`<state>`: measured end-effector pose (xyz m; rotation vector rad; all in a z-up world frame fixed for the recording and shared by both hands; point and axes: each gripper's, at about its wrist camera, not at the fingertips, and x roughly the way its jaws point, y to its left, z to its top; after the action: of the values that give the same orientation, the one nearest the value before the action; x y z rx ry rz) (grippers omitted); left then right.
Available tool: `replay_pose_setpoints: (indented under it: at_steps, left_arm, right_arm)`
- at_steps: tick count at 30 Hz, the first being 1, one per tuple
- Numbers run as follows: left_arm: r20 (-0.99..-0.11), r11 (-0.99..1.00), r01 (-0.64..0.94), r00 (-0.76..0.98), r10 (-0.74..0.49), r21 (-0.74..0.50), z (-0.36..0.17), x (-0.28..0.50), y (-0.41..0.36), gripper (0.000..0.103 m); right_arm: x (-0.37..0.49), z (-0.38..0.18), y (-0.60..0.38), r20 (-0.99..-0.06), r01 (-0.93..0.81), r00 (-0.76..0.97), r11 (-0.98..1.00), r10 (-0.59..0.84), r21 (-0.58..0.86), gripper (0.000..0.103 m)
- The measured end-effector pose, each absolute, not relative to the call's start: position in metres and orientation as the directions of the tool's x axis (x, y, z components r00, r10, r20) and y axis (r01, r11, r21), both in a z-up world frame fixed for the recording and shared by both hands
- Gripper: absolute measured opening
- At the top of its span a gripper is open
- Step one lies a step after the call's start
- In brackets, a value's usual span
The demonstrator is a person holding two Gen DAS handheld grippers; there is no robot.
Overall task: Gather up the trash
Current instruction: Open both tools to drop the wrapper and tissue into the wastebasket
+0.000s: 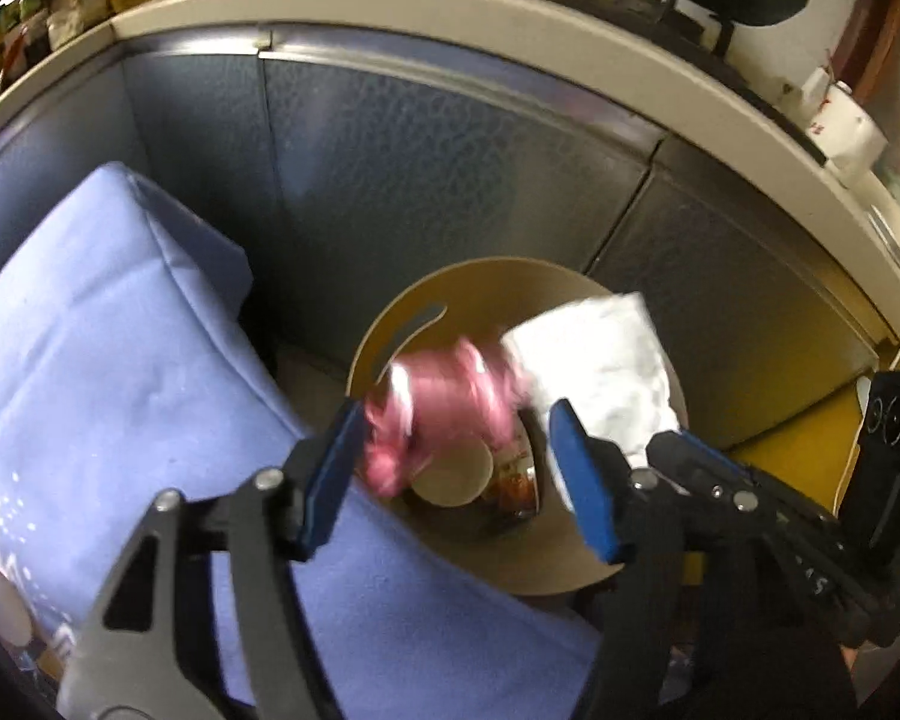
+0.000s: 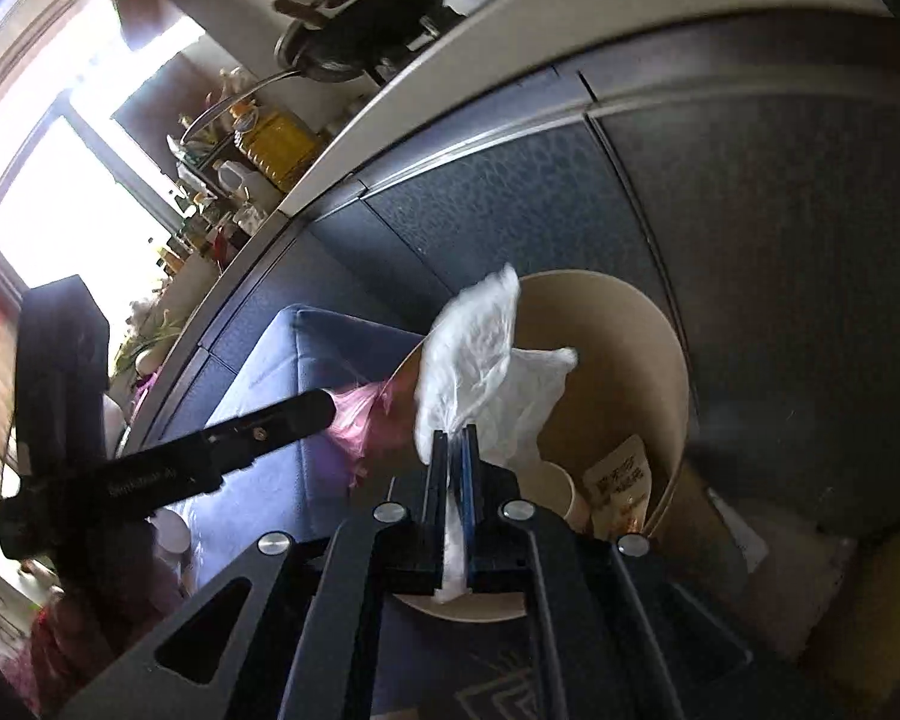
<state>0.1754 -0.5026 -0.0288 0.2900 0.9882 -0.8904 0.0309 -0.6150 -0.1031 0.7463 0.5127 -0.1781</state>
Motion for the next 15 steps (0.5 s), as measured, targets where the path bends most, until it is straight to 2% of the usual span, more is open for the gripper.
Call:
replay_pose_setpoints:
  at_steps: [1, 2, 3, 5, 15]
  left_arm:
    - [-0.823, 0.627, 0.761, 0.242, -0.513, -0.168, -0.030, 0.176, -0.503, 0.063]
    - [-0.826, 0.629, 0.760, 0.241, -0.509, -0.166, -0.031, 0.175, -0.502, 0.065]
    - [-0.828, 0.634, 0.756, 0.245, -0.505, -0.162, -0.031, 0.175, -0.502, 0.068]
    - [-0.824, 0.639, 0.752, 0.252, -0.508, -0.163, -0.028, 0.173, -0.496, 0.068]
    - [-0.733, 0.630, 0.751, 0.313, -0.604, -0.199, 0.023, 0.134, -0.409, 0.068]
  right_arm:
    - [0.030, -0.105, -0.616, -0.503, 0.337, 0.864, 0.721, 0.018, 0.605, 0.010]
    - [0.029, -0.105, -0.615, -0.498, 0.338, 0.867, 0.723, 0.010, 0.603, 0.023]
    - [0.027, -0.104, -0.613, -0.496, 0.341, 0.868, 0.723, 0.002, 0.600, 0.049]
    - [0.023, -0.101, -0.612, -0.482, 0.353, 0.875, 0.719, -0.029, 0.598, 0.070]
    - [-0.002, -0.056, -0.560, -0.371, 0.242, 0.929, 0.746, 0.008, 0.621, 0.070]
